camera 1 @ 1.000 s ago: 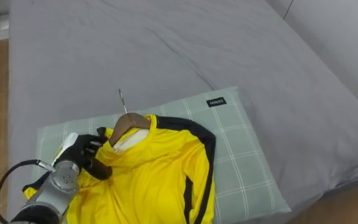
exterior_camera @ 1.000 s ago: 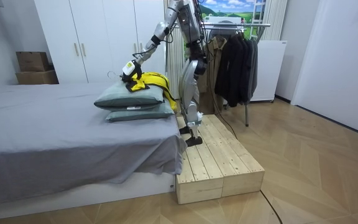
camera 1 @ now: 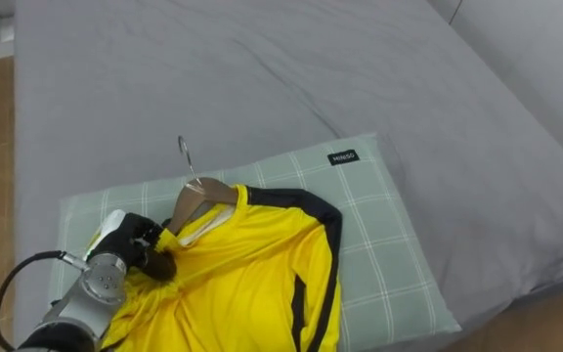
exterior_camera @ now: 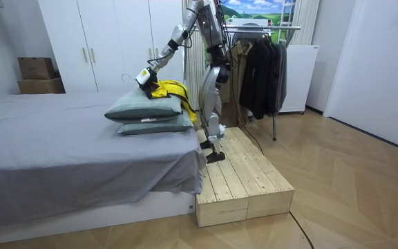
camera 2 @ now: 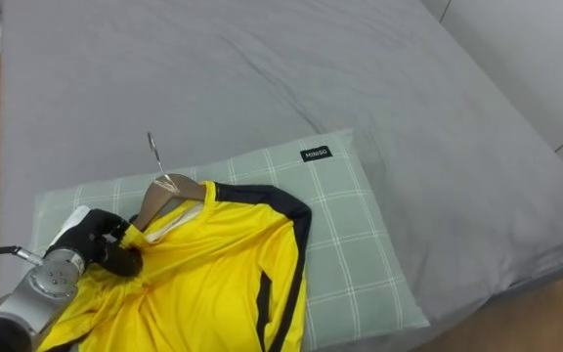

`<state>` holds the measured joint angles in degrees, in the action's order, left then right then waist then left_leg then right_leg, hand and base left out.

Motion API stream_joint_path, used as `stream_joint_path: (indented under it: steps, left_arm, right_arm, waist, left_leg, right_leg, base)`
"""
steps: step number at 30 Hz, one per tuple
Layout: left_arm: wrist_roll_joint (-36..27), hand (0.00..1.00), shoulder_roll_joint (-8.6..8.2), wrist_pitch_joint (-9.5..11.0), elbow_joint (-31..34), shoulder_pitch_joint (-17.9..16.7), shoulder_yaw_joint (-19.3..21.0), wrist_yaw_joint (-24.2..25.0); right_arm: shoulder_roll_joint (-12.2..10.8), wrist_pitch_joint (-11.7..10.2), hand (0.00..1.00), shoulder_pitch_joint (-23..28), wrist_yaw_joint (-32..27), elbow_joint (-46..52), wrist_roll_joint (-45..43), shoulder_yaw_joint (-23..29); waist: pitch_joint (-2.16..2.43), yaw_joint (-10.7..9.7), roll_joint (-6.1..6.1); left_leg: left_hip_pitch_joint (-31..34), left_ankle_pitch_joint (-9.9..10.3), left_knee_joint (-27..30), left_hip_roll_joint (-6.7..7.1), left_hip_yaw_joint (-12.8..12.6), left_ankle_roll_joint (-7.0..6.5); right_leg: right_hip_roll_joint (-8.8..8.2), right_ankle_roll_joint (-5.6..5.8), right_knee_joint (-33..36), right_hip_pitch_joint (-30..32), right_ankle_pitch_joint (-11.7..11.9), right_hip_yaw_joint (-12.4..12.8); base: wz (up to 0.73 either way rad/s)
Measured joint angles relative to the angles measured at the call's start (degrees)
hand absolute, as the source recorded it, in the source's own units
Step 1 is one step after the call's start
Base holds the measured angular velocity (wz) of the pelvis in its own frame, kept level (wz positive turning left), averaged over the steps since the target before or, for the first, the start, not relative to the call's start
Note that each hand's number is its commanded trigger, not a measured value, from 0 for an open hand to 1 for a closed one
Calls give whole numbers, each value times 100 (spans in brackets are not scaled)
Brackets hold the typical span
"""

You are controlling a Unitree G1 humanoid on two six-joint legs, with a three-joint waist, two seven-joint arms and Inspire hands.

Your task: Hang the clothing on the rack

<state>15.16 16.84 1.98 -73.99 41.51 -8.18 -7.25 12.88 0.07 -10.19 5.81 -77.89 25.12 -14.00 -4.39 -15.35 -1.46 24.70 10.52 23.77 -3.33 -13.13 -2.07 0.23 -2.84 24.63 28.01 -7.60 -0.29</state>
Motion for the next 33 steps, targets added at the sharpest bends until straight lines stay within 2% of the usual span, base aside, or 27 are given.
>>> stream_joint_path:
  steps: [8,13,17,20,23,26,27,30,31,33]
  left_arm:
    - [3,100,-2,2,90,0,16,-19]
    - [10,100,2,68,487,1,21,-141]
    - [6,100,1,99,518,-9,17,-142]
    - [14,100,2,99,635,-61,26,-142]
    - [10,100,3,99,914,-197,13,-145]
    - [43,100,7,99,1315,-465,13,-248]
    - [77,100,7,99,1436,-554,13,-258]
    - [76,100,8,93,1755,-910,16,-270]
    - [76,100,18,82,1884,-998,18,-281]
    - [75,100,62,76,2067,-1064,37,-343]
  right_arm:
    - [0,-11,0,17,61,-3,-1,-54]
    - [9,-95,0,78,62,-6,-70,-53]
    - [9,-145,0,161,63,-12,-89,-43]
    - [10,-145,0,228,62,-8,-86,4]
    - [13,-144,0,307,61,-8,-60,33]
    - [35,-143,0,355,52,2,-149,229]
    - [35,-137,0,385,52,-9,-167,305]
    - [38,-137,0,579,17,-2,-165,505]
    - [39,-130,0,660,-6,-2,-167,579]
    - [37,-123,0,713,-37,-4,-167,706]
  waist:
    - [2,33,-3]
    - [41,113,-79]
    - [60,150,-131]
    - [107,212,-160]
    - [134,209,-179]
    - [189,296,-199]
    - [214,343,-191]
    - [374,450,-187]
    - [398,474,-189]
    - [400,522,-192]
  left_leg:
    - [-186,0,-60,5,-65,0]
    - [-269,-1,-100,6,-62,1]
    - [-497,-10,-268,10,-33,14]
    - [-660,-27,-417,29,-20,34]
    - [-842,-37,-504,100,56,43]
    - [-1057,-39,-646,113,57,44]
    - [-1161,-39,-684,113,58,44]
    - [-1471,-40,-793,112,78,47]
    - [-1589,-40,-827,109,103,48]
    - [-1697,-39,-850,111,147,48]
  right_leg:
    - [2,8,-12,-123,-9,47]
    - [13,7,-17,-218,-8,46]
    - [19,5,-203,-472,-7,4]
    - [19,6,-311,-643,-6,-13]
    - [6,13,-402,-839,-16,-61]
    - [0,30,-515,-1045,-39,-56]
    - [3,35,-582,-1161,-45,-58]
    - [9,35,-822,-1555,-44,-102]
    - [5,35,-904,-1705,-44,-140]
    - [-3,38,-983,-1862,-44,-169]
  base:
    - [-3]
    - [0]
    - [3]
    - [1]
    - [12]
    - [0]
    - [0]
    - [8]
    - [13]
    - [13]
